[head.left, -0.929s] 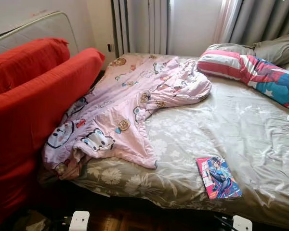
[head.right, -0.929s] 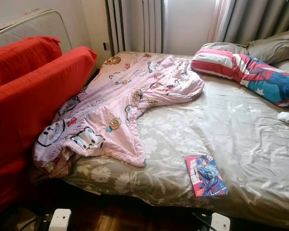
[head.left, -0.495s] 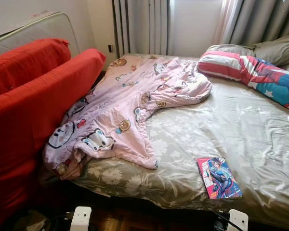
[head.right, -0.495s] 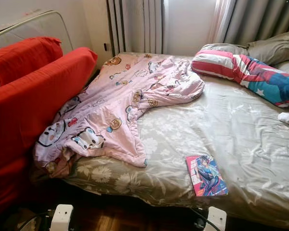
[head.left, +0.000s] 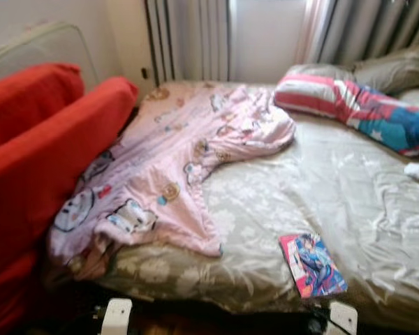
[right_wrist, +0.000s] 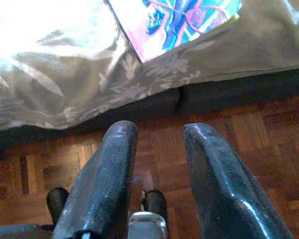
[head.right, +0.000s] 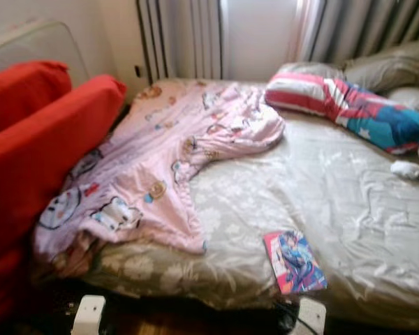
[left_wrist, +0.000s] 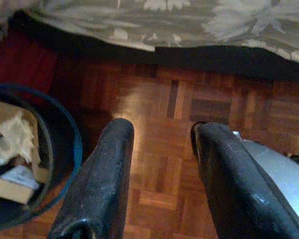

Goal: Clean up the room

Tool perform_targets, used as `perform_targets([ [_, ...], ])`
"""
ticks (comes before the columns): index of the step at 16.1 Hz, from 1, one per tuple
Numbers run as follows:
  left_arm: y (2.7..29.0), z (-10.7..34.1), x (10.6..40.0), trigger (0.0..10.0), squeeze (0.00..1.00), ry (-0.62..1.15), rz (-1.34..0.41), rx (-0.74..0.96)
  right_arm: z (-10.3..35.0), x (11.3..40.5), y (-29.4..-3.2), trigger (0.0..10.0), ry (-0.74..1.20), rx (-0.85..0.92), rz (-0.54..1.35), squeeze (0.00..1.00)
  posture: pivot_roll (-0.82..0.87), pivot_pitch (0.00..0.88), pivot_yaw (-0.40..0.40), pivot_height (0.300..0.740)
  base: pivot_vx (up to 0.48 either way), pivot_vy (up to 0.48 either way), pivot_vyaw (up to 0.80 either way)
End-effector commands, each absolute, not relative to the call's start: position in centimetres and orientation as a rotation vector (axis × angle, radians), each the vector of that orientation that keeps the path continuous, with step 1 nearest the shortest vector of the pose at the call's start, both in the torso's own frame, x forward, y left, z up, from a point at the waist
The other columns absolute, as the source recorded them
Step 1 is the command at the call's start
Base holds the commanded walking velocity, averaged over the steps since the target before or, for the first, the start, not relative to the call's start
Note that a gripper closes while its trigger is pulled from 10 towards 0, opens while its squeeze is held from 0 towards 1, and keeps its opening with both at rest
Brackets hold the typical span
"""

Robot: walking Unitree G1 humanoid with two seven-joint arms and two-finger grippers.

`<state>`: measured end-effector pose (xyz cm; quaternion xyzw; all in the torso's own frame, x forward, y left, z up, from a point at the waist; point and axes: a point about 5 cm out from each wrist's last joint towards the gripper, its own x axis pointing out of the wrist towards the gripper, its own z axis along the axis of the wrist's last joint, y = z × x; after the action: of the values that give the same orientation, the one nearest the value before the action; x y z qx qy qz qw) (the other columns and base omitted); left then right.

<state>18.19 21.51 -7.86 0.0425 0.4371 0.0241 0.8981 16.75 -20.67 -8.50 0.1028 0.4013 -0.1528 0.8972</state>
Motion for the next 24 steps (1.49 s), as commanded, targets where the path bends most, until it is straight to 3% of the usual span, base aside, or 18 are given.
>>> perform_targets([
  [1, 21.49, -7.89, 18.19, 10.0, 0.0, 0.915, 0.044, 0.091, -8.58, 16.51, -20.82, 10.0, 0.836, 0.215, -0.326, 0.0, 0.07, 0.013, 0.034, 0.701, 0.251, 0.0, 0.0],
  [8, 21.62, -7.7, 18.45, 10.0, 0.0, 0.895, 0.053, 0.08, -8.4, 16.88, -20.86, 10.0, 0.824, 0.22, -0.325, 0.0, 0.07, 0.014, 0.032, 0.701, 0.142, 0.0, 0.0],
  [21, 21.53, -7.62, 18.6, 10.0, 0.0, 0.886, 0.038, 0.092, -8.32, 17.09, -20.68, 10.0, 0.813, 0.222, -0.321, 0.0, 0.07, 0.02, 0.036, 0.701, 0.352, 0.0, 0.0],
  [24, 21.63, -7.43, 18.89, 10.0, 0.0, 0.867, 0.041, 0.093, -8.28, 17.19, -20.56, 10.0, 0.808, 0.224, -0.318, 0.0, 0.07, 0.025, 0.037, 0.701, 0.0, 0.0, 0.0],
])
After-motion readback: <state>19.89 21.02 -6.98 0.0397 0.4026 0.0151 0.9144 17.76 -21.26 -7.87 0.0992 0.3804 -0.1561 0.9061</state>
